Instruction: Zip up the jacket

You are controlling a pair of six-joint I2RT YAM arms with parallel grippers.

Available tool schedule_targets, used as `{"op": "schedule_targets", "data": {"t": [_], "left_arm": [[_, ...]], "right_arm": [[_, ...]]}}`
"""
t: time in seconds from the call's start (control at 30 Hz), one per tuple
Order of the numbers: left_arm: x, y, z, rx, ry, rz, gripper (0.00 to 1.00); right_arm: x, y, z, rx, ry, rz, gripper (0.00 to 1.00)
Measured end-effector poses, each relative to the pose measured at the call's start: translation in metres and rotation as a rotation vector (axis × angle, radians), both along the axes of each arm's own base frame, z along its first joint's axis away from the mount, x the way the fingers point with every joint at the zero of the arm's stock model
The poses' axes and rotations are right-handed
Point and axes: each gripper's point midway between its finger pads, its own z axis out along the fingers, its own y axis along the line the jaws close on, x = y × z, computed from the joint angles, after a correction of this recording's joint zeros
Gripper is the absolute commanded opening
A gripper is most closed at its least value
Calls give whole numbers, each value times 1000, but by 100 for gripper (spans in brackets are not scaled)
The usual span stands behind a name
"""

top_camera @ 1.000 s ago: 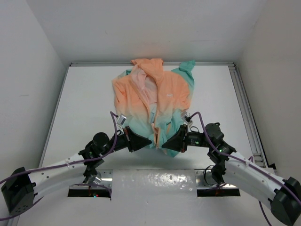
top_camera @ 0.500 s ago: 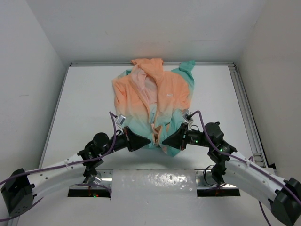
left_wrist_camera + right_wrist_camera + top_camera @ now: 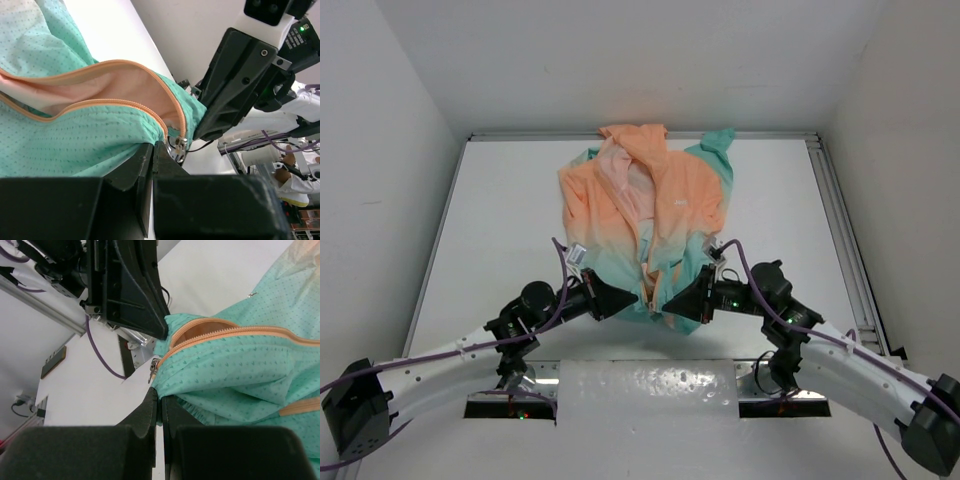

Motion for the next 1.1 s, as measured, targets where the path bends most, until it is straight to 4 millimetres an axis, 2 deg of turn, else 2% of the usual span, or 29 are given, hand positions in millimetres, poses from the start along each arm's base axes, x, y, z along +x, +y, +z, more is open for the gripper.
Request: {"op": "schedule_targets", "data": {"t": [0.17, 0.37, 0.57, 1.1], "left_arm": [[1, -1, -1, 1, 2, 2, 0], [1, -3, -3, 2, 10, -4, 0], [0, -2, 7, -25, -10, -5, 0], [-3, -5, 5, -24, -6, -34, 0]], "right_arm": [[-4, -1, 4, 9, -17, 10, 0], [-6, -1, 0, -6, -12, 15, 0], [-5, 0, -6, -23, 4, 17, 0], [-5, 0, -6, -27, -8, 14, 0]]}}
